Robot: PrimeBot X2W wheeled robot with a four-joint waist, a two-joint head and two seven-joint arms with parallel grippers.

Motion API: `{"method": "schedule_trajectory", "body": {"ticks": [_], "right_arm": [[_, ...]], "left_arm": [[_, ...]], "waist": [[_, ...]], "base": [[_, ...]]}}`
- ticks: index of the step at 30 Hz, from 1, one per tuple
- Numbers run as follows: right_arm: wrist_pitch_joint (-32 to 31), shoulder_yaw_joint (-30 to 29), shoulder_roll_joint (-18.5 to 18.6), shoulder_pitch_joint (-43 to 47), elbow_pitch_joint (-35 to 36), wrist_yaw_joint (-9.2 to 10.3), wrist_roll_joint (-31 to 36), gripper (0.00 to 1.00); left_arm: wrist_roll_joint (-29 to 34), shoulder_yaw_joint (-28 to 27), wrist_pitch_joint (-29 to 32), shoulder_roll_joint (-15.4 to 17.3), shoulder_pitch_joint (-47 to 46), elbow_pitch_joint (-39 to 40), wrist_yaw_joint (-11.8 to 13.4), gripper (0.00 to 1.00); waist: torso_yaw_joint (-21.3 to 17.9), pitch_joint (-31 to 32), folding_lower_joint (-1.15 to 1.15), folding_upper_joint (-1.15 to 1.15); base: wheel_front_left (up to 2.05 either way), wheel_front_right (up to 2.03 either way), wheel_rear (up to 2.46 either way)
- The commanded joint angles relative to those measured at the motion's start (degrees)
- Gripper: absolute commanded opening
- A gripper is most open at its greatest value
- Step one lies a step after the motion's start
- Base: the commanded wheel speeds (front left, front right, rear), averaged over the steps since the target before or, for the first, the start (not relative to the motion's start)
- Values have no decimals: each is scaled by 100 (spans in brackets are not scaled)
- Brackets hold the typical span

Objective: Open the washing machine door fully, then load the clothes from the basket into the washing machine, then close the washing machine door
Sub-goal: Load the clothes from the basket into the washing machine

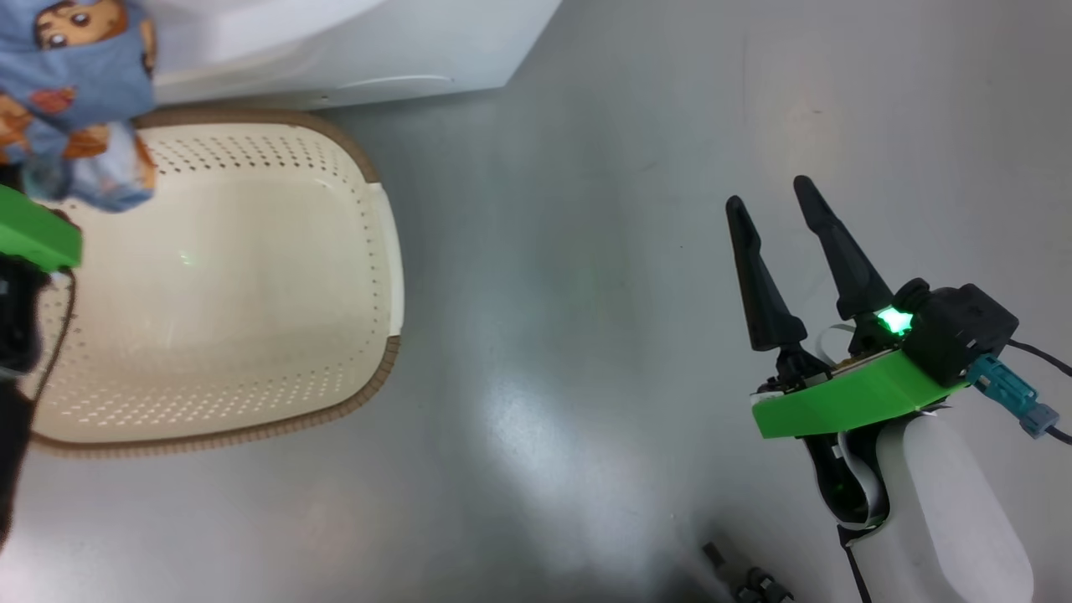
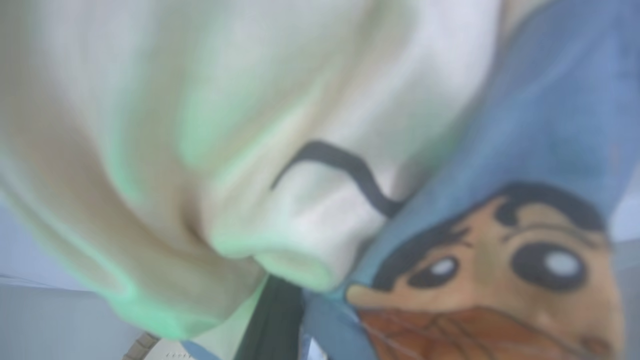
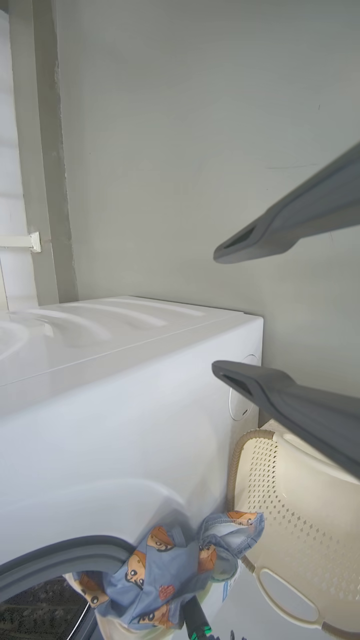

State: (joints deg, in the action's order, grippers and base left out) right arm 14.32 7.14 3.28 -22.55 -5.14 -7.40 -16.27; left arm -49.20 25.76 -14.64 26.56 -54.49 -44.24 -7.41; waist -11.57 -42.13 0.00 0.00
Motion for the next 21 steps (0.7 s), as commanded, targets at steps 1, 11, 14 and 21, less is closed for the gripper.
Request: {"method": "schedule_trajectory", "body": {"ticks": [1,11,14,21], "right_arm": [[68,92,-39,116,134,-9,-34,100],[68,26,-40,219,14,-9,-109,100],[68,41,-40,226,-12,-9,-126,100],[68,71,-40,261,-42,-9,-188,100]], "left_arm": [[-18,-217,-36,220,204,165,-8,0],[326,-565,-36,-106,942,1247,-8,0],[453,-684,-36,-108,1011,1542,-8,0],[659,-888,-36,13,918,2024,-8,0]], "waist": [[90,81,0,0],[371,494,0,0],[399,559,0,0],[410,672,0,0]], "base": [[0,0,0],[0,0,0],[0,0,0],[0,0,0]]}}
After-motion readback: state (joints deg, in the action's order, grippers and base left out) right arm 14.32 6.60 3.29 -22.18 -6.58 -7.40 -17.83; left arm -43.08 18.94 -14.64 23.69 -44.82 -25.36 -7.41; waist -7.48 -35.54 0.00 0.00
